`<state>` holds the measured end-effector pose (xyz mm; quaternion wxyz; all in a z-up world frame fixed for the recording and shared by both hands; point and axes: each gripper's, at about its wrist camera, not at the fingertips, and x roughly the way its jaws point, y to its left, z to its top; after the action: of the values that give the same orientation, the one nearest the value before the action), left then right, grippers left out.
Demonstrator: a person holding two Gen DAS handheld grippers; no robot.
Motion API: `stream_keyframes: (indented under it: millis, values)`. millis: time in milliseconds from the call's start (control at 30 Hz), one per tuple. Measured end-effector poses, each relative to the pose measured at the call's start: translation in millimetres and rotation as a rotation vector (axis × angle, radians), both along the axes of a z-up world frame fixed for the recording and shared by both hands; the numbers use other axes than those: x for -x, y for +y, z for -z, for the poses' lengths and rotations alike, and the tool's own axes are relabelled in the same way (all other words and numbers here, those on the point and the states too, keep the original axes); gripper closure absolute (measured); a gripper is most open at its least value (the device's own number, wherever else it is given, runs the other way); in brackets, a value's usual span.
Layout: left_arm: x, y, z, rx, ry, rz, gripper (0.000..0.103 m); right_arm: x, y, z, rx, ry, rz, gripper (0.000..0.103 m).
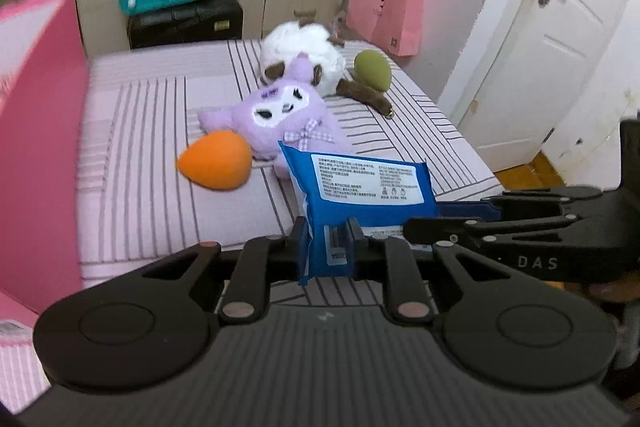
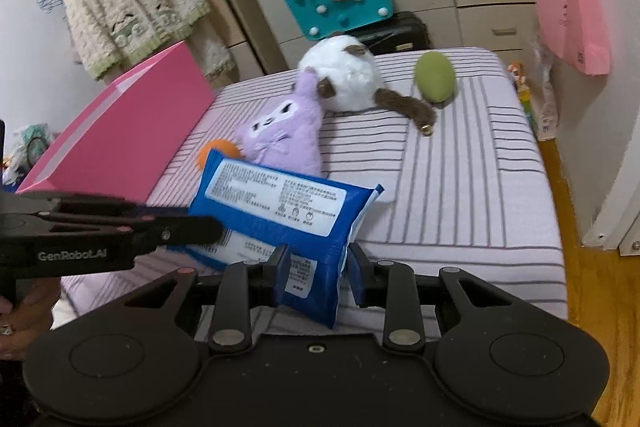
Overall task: Organize soft objects
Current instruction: 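Lift the blue wipes pack with the left gripper and carry it over the pink box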
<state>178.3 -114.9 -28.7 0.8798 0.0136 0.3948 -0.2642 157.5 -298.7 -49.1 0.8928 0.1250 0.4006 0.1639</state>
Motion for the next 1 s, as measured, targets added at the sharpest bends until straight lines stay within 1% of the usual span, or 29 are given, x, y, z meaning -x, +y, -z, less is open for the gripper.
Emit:
stream_keyframes:
  millis: [200, 267, 400, 533, 700, 767, 833, 1000]
  values:
    - [11, 10, -15, 0.020, -0.003, 0.060, 0.085, 4, 12, -15, 0.067, 0.012, -0.031, 0.063]
    - [14, 14, -22, 0.033, -0.005, 0.083, 0.085, 6, 18, -22, 0.102, 0.004, -0.040, 0.061]
    - [17, 24, -33, 0.049, -0.005, 0.112, 0.085, 6, 27, -39, 0.135, -0.011, -0.065, 0.057]
    - [20, 38, -40, 0.057, 0.013, 0.114, 0.085, 1, 41, -61, 0.189, -0.050, -0.137, 0.055]
    - [27, 56, -56, 0.056, -0.002, 0.092, 0.085, -4, 66, -84, 0.262, -0.093, -0.222, 0.052]
    - [32, 64, -66, 0.050, -0.027, 0.079, 0.085, -5, 75, -94, 0.263, -0.108, -0.252, 0.050]
    - [38, 76, -79, 0.048, -0.058, 0.064, 0.085, -5, 82, -107, 0.243, -0.122, -0.282, 0.047]
    - [49, 108, -108, 0.065, -0.113, 0.028, 0.085, -6, 103, -134, 0.217, -0.178, -0.351, 0.046]
